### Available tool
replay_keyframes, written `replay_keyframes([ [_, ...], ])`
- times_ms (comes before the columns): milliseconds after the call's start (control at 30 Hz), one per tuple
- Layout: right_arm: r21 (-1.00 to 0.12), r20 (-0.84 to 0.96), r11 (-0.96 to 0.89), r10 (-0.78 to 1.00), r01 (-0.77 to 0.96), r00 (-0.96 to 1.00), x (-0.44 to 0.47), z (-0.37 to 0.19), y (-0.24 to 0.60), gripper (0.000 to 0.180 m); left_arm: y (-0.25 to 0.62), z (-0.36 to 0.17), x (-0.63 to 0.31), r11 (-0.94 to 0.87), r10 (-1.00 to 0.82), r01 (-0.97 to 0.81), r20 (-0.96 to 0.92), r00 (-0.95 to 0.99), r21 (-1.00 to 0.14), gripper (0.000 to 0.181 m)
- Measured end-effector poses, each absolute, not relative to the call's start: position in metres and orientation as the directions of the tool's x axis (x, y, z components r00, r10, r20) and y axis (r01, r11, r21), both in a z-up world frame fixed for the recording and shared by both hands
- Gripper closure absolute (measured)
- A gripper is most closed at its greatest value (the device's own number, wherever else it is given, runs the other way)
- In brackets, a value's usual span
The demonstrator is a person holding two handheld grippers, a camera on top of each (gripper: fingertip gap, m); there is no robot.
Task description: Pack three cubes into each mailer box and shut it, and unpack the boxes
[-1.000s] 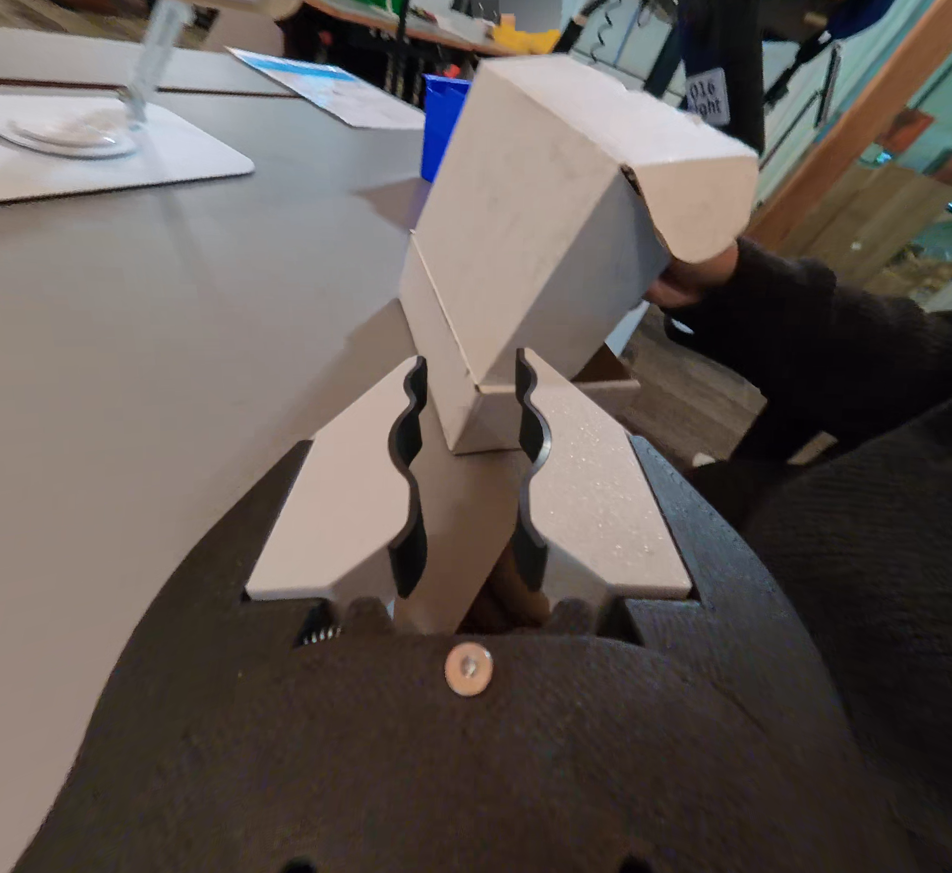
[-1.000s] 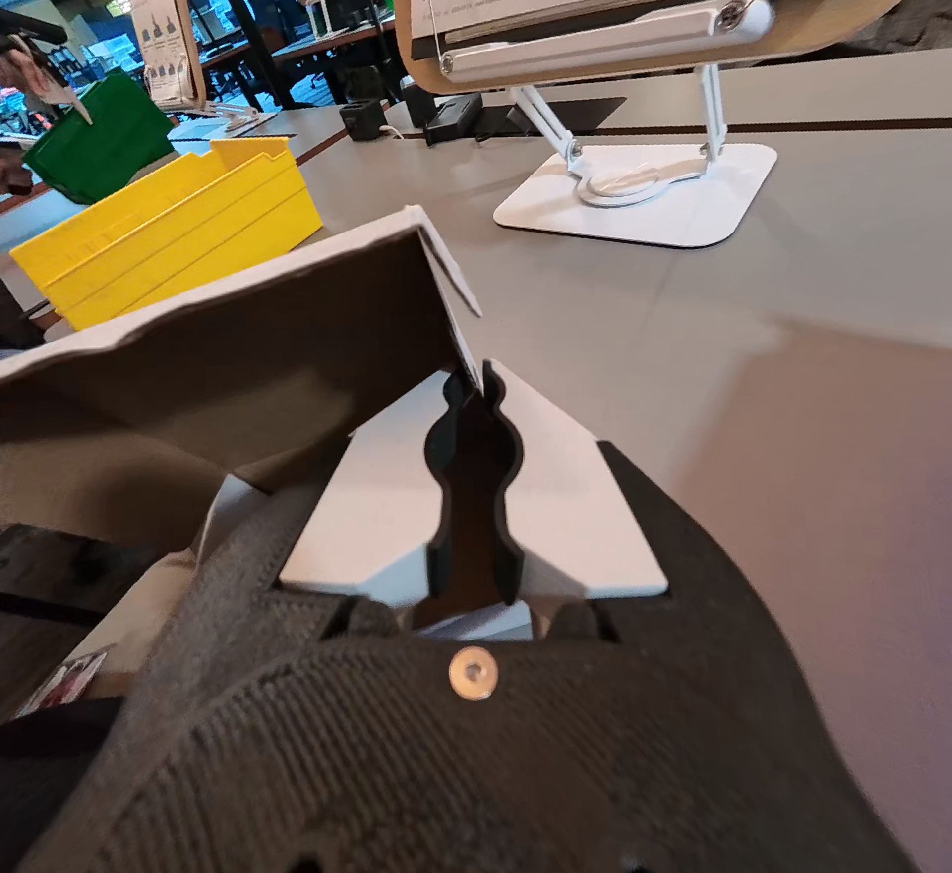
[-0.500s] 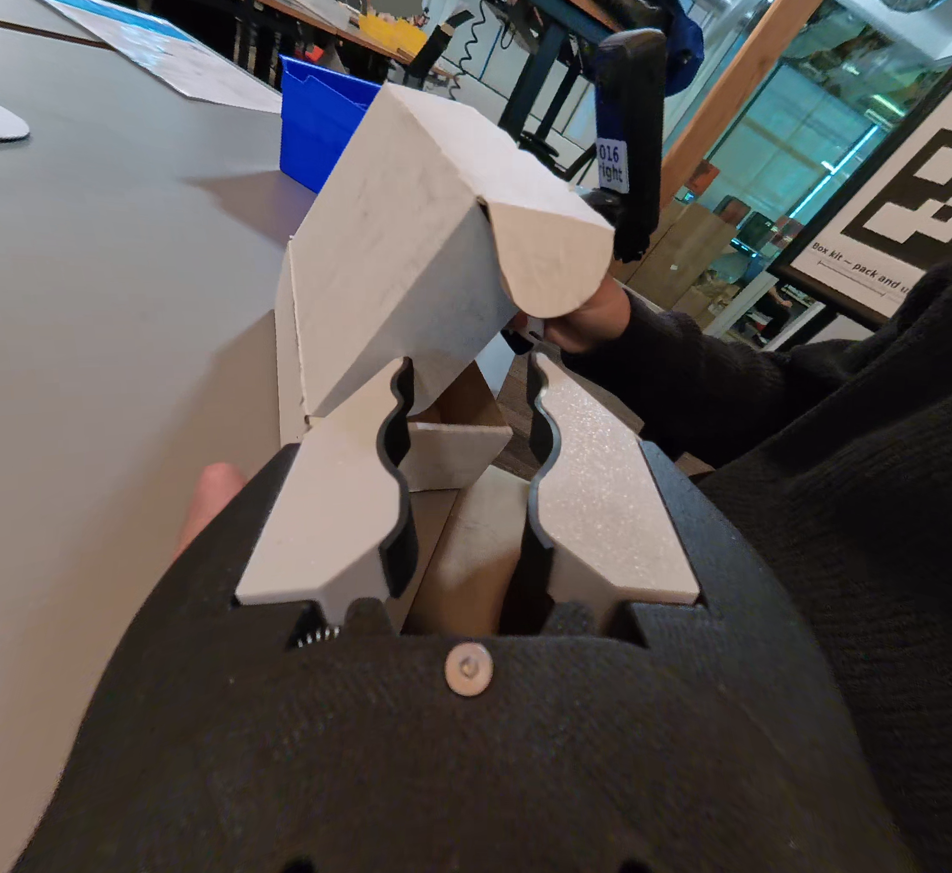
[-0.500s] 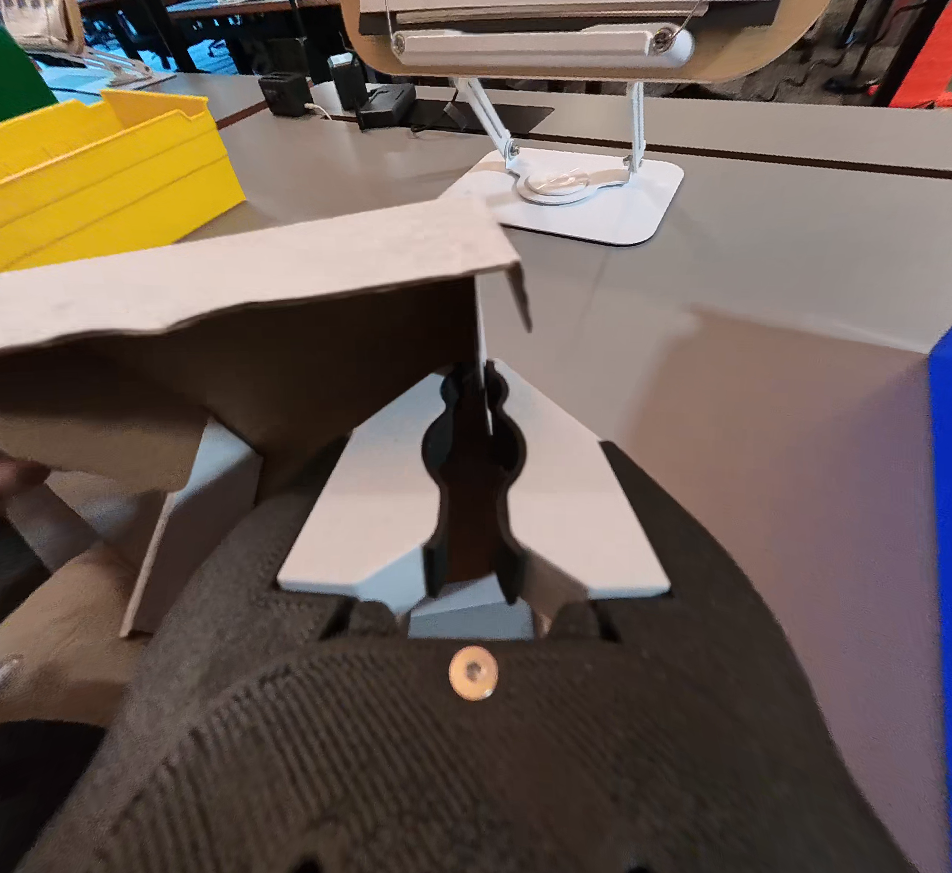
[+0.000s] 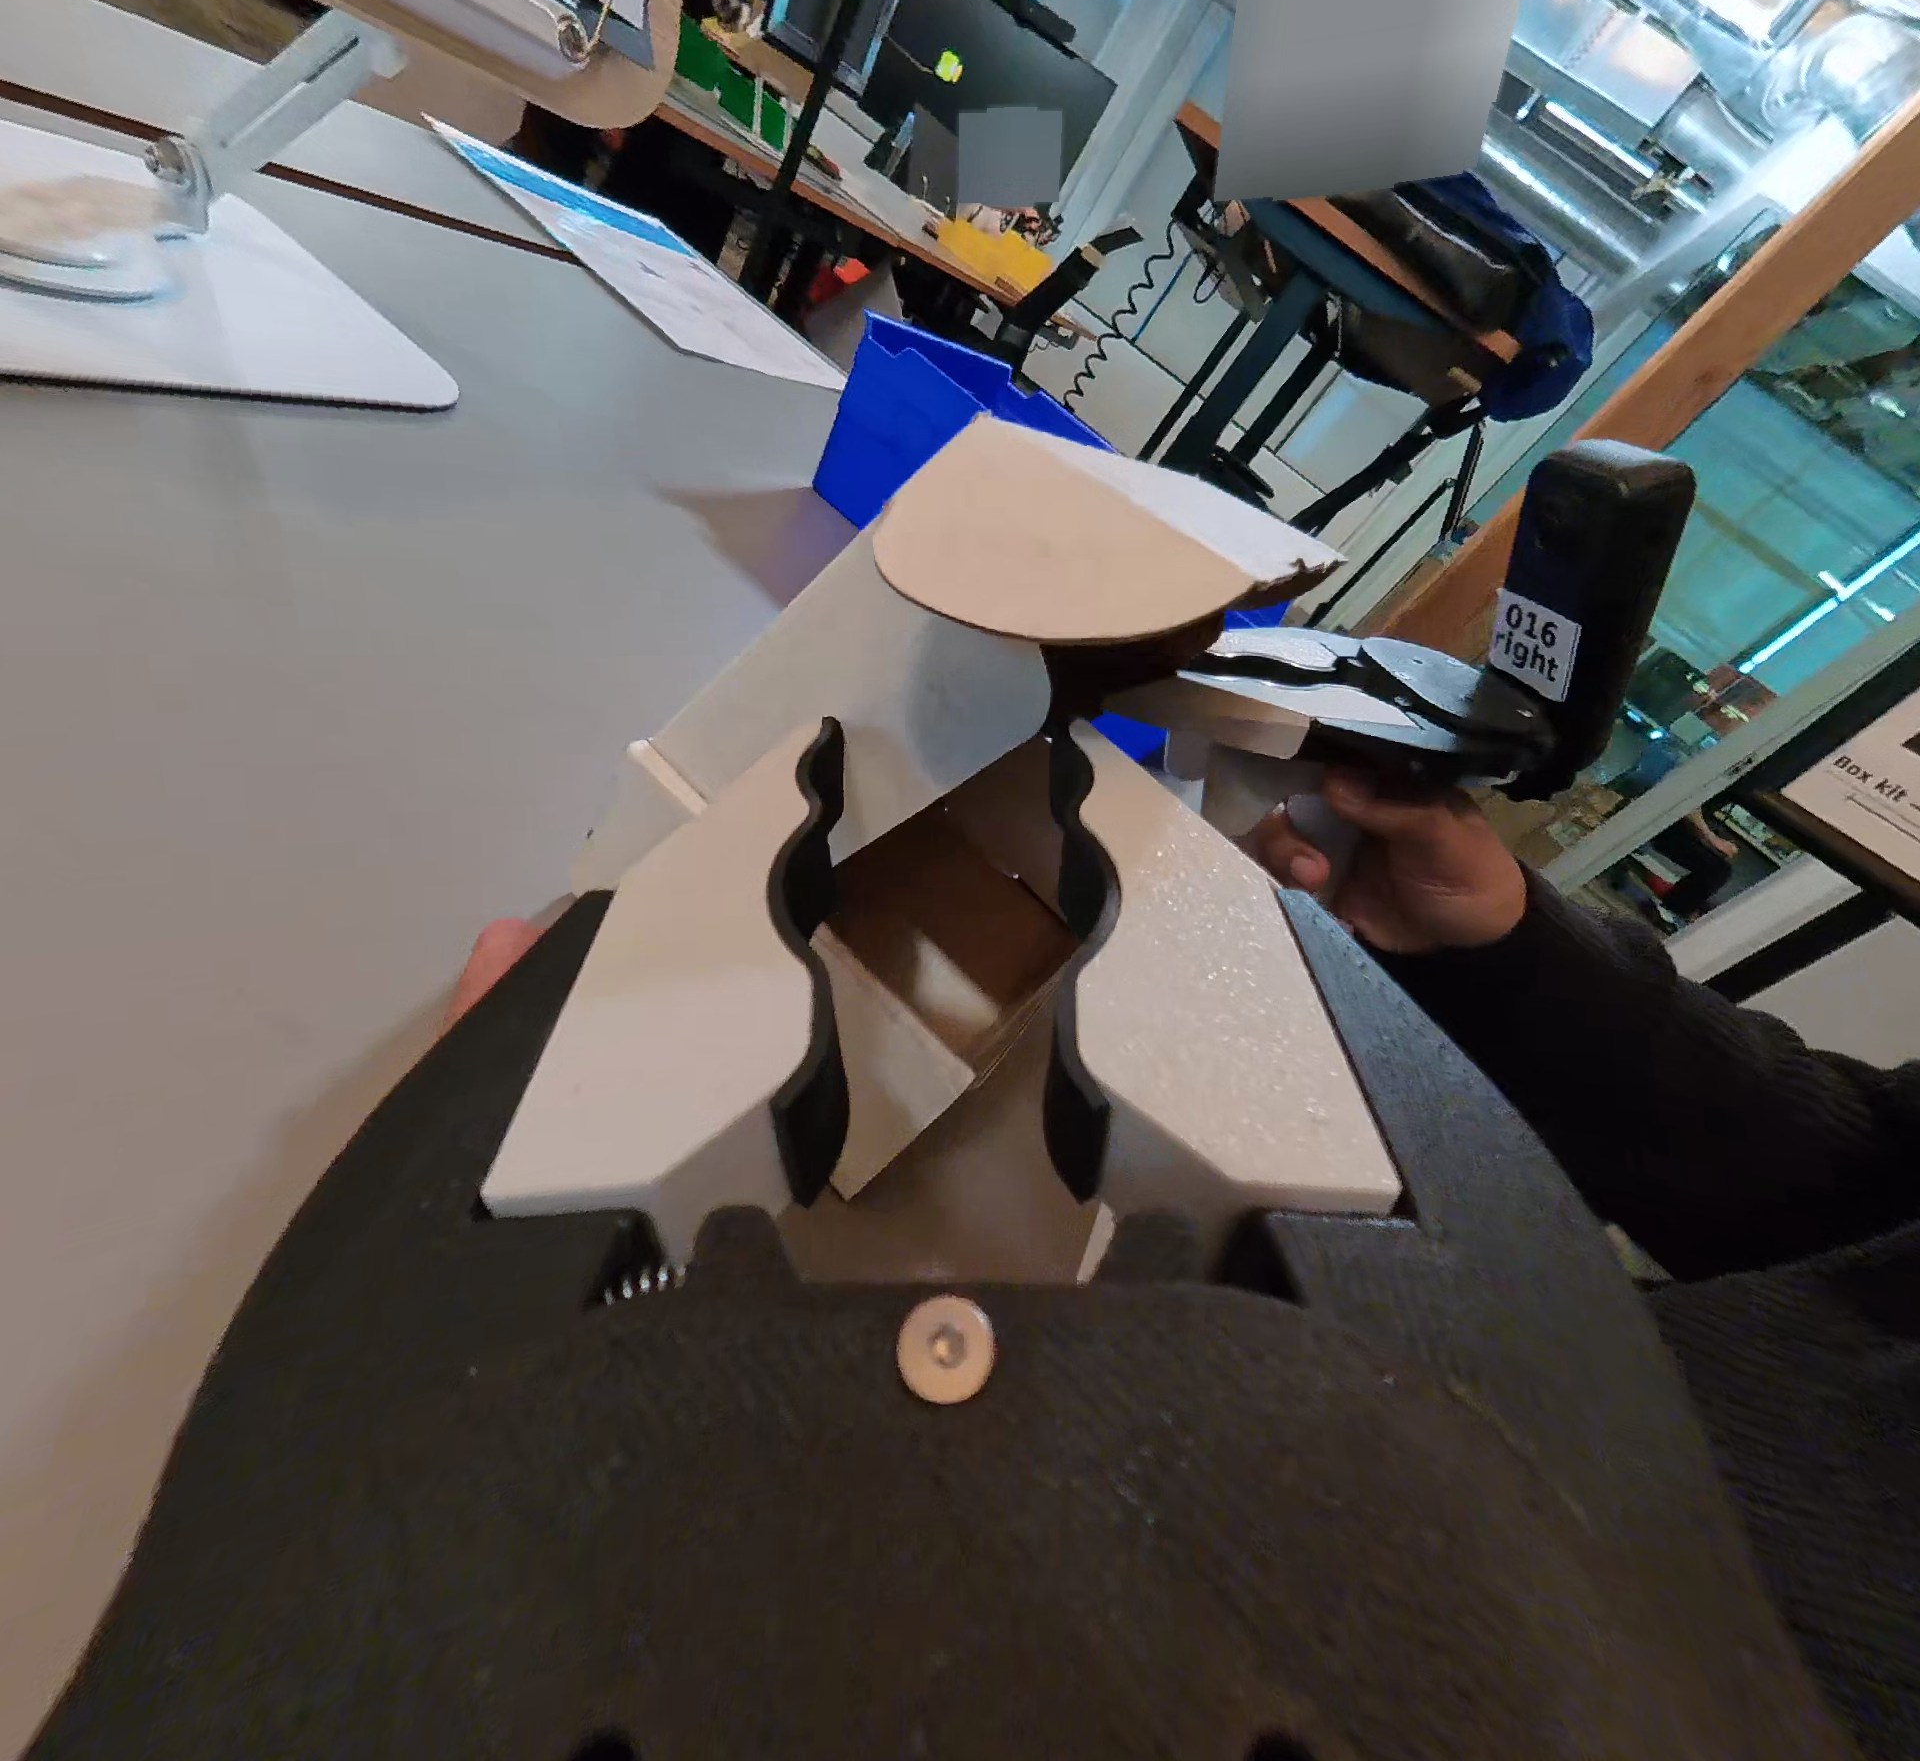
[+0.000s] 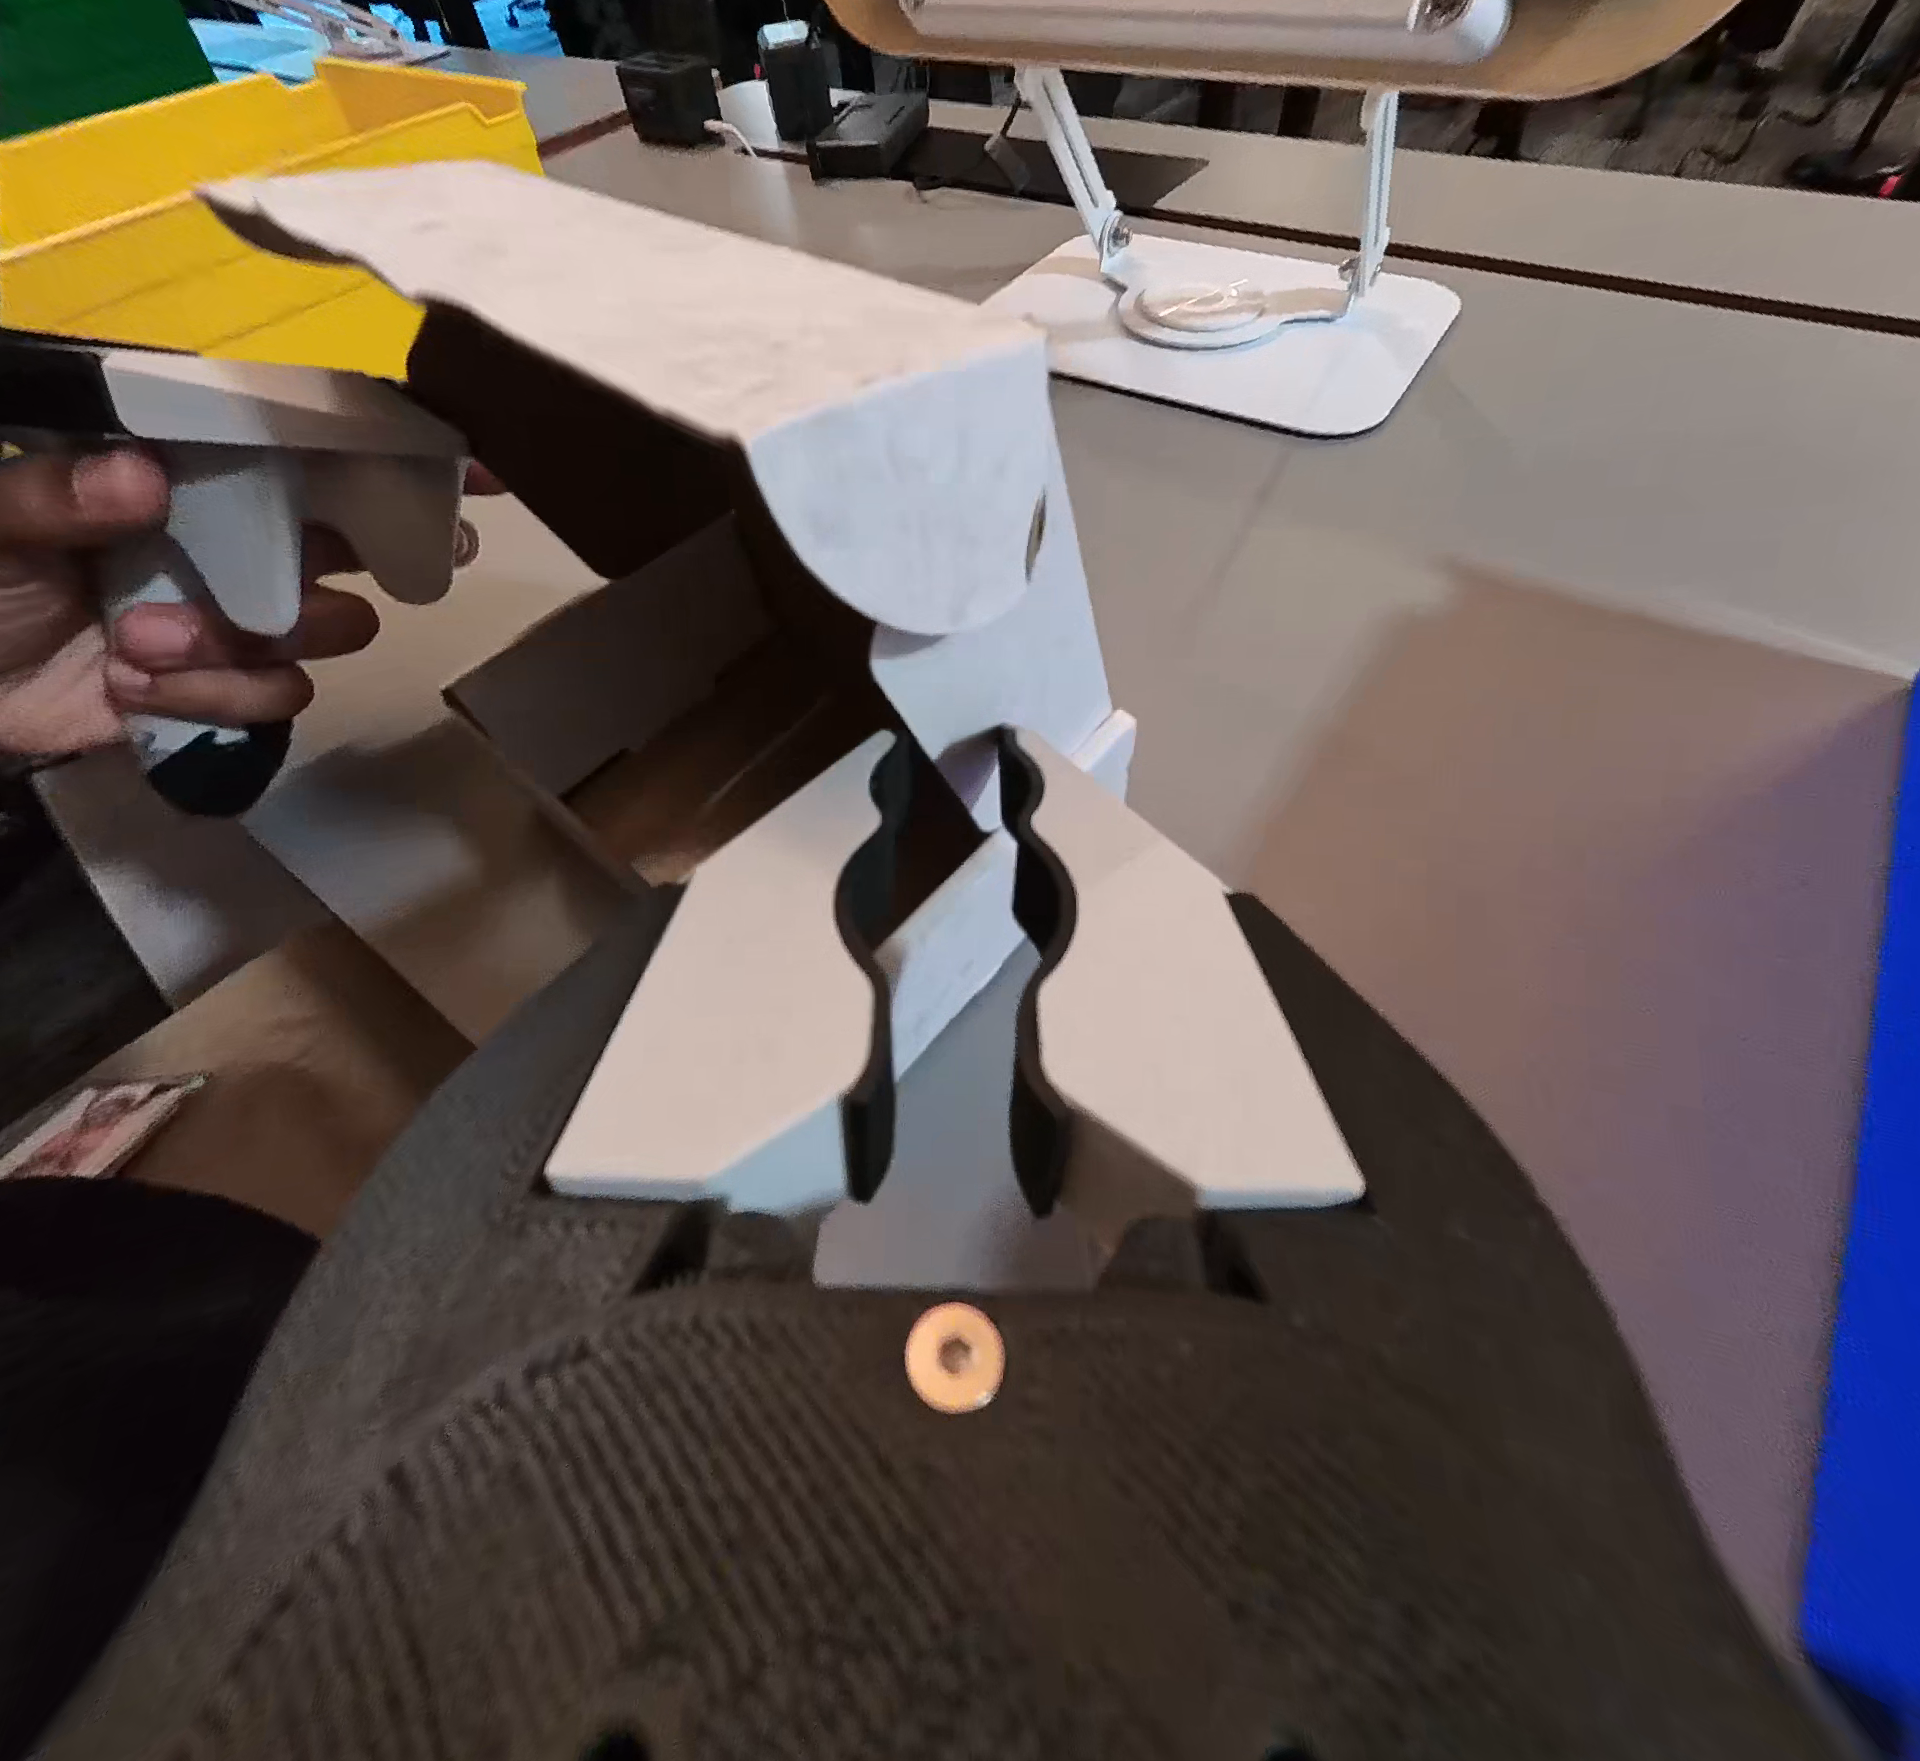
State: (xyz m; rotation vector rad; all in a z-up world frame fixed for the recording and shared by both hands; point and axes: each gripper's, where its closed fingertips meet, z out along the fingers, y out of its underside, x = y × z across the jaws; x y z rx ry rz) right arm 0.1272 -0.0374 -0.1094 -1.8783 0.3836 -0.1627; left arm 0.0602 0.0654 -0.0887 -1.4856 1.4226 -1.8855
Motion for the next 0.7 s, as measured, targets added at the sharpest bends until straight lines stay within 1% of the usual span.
replay_keyframes([
  [67,-0.933,-0.075,-0.307,-0.341,-0.187,0.937,0.126,-0.114,-0.04,0.168,0.064,-0.089,0.063,-0.406,-0.777,-0.286,0.493,-0.391,-0.868,0.143],
  [267,-0.925,-0.062,-0.336,-0.326,-0.176,0.943,0.122,-0.12,-0.04,0.166,0.058,-0.097,0.066,-0.287,-0.837,-0.28,0.382,-0.392,-0.916,0.139],
  [533,-0.882,0.027,-0.457,-0.285,-0.111,0.958,0.12,-0.138,-0.039,0.166,0.05,-0.112,0.062,-0.193,-0.856,-0.335,0.325,-0.402,-0.922,0.134],
  [567,-0.88,0.039,-0.465,-0.271,-0.095,0.962,0.119,-0.138,-0.039,0.163,0.05,-0.113,0.061,-0.178,-0.859,-0.34,0.314,-0.404,-0.924,0.133],
  [633,-0.877,0.051,-0.478,-0.202,-0.053,0.978,0.113,-0.136,-0.039,0.138,0.049,-0.114,0.058,-0.147,-0.859,-0.346,0.294,-0.42,-0.926,0.131],
  [700,-0.858,0.01,-0.512,-0.083,-0.034,0.996,0.096,-0.138,-0.045,0.112,0.051,-0.117,0.053,-0.124,-0.86,-0.372,0.287,-0.422,-0.92,0.125],
])
